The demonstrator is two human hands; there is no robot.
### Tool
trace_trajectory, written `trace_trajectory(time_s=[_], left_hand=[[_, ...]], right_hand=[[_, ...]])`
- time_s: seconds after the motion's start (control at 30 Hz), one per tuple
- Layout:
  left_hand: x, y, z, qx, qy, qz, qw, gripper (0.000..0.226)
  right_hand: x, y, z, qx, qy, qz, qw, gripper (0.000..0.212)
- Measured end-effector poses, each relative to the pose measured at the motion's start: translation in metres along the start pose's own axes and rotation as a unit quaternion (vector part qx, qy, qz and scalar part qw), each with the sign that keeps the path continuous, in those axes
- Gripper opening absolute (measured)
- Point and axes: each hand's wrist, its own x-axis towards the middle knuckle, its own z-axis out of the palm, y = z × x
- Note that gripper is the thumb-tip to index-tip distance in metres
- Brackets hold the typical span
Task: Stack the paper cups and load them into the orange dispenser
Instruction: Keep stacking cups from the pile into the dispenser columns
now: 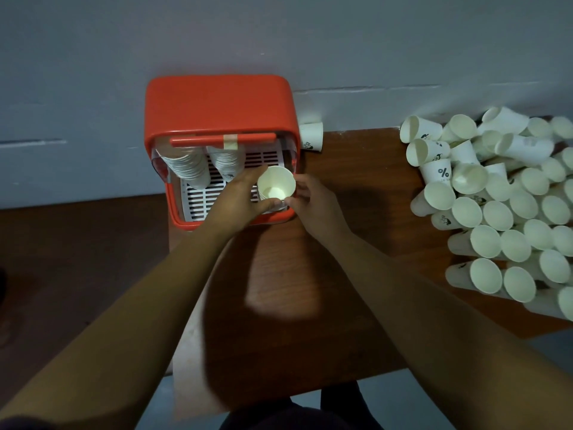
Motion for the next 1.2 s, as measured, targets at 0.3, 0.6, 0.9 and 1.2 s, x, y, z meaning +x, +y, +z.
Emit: trace_trajectory(time_s=[0.3, 0.6, 0.9, 1.2], left_hand=[[-0.035, 0.024, 0.004, 0.009, 0.078, -0.103, 0.992, 0.056], [-0.077, 0.115, 0.085, 0.055, -0.053, -0.052, 0.996, 0.032], [-0.069, 0.272, 0.23, 0.067, -0.132, 0.07, 0.986, 0.034], [-0.048, 0.32, 0.331, 0.087, -0.167, 0.064, 0.98, 0.069]], right_hand=[[-0.03, 0.014, -0.049, -0.067, 0.004, 0.019, 0.998, 0.058], [-0.149, 0.13, -0.171, -0.149, 0.044, 0.071, 0.985, 0.059], [-0.246, 0.243, -0.299, -0.143, 0.168, 0.102, 0.97, 0.032], [-0.239, 0.308, -0.32, -0.15, 0.138, 0.108, 0.973, 0.05]])
